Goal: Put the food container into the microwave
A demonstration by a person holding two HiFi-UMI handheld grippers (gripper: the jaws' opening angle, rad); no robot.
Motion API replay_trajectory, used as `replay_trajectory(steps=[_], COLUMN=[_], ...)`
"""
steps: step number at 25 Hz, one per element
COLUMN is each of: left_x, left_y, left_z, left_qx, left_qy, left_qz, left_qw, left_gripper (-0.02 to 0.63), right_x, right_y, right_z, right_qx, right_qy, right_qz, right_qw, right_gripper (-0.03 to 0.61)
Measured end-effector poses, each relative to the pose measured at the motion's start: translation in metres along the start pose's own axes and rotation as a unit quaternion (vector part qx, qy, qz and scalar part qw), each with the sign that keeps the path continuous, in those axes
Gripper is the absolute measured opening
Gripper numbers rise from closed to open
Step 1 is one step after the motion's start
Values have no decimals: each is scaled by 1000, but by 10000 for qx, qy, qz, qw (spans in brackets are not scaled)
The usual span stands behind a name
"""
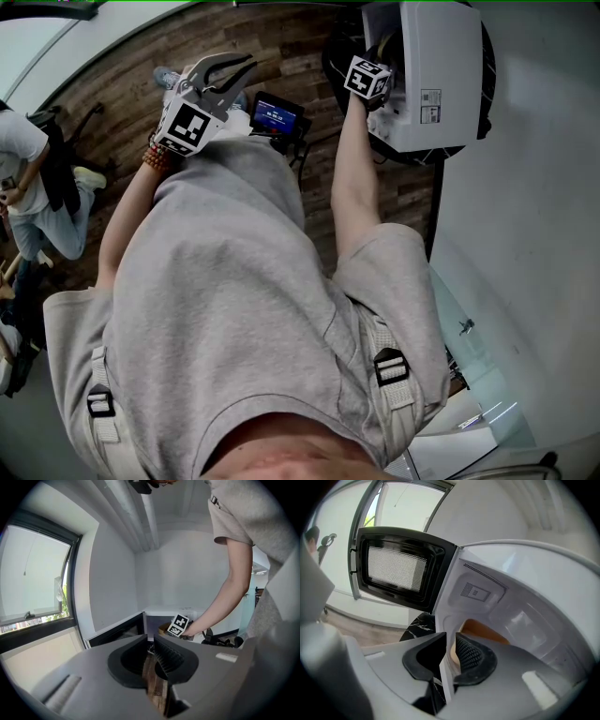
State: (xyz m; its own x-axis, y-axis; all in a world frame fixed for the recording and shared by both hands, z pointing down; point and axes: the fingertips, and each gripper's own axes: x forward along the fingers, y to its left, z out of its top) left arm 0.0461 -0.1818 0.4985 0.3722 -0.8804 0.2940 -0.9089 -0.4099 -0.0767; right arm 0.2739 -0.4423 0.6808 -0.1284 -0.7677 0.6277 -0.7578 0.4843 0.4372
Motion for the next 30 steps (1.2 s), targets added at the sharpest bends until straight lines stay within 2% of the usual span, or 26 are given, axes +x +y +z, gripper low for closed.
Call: replay_trajectory(steps=[10,30], left_x=[2,0], left_y=[3,7], left_z=[1,5], left_qx=[-6,-97], left_qy=[4,-61], left_qz=[-19,55], left_qw=[10000,9999], left_gripper=[43,43], right_x=[-7,-20], right_y=[11,51], right_z=[6,15], right_qx=[-67,-136], right_qy=[-128,-292], right_qz=[119,636], right_qw=[9998,9975], right_gripper=[72,63])
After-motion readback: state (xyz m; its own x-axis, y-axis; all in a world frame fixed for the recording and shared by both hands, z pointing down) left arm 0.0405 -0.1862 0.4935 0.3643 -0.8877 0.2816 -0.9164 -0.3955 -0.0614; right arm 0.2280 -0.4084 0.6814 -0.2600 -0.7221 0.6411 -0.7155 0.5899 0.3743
